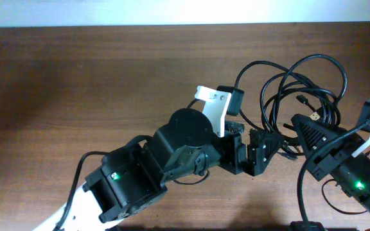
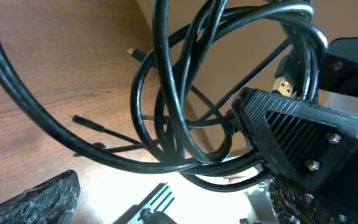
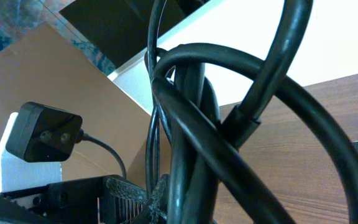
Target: Untangle cables
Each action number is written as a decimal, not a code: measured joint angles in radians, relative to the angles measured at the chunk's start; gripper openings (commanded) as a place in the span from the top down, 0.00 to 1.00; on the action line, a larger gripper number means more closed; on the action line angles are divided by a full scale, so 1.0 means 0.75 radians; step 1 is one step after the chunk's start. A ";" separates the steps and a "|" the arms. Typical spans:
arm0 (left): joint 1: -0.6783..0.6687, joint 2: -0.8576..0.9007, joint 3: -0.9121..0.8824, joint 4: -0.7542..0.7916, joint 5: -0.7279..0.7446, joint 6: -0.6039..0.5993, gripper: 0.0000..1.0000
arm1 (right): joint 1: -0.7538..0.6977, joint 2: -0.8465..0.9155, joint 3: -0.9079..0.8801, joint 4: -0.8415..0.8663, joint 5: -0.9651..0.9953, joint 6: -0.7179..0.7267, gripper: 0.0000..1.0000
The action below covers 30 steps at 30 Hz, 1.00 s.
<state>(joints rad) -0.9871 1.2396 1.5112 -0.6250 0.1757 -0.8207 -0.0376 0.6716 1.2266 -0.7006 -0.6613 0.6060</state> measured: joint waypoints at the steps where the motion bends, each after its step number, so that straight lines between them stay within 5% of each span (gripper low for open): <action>1: 0.000 0.000 0.000 0.002 0.001 -0.005 0.01 | 0.000 0.000 0.000 0.001 -0.004 0.000 0.96; 3: 0.000 0.000 0.000 0.012 0.001 -0.015 0.10 | 0.000 0.000 0.000 0.003 -0.044 0.001 0.96; 7: 0.000 0.000 0.000 0.027 0.001 -0.025 0.58 | 0.000 0.000 0.000 0.007 -0.094 0.001 0.96; 30: 0.000 -0.002 0.000 0.028 -0.037 -0.034 0.84 | 0.000 0.000 0.000 -0.049 -0.189 -0.226 0.96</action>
<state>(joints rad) -0.9871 1.2381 1.5112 -0.6037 0.1482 -0.8459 -0.0376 0.6716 1.2266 -0.7372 -0.8028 0.4362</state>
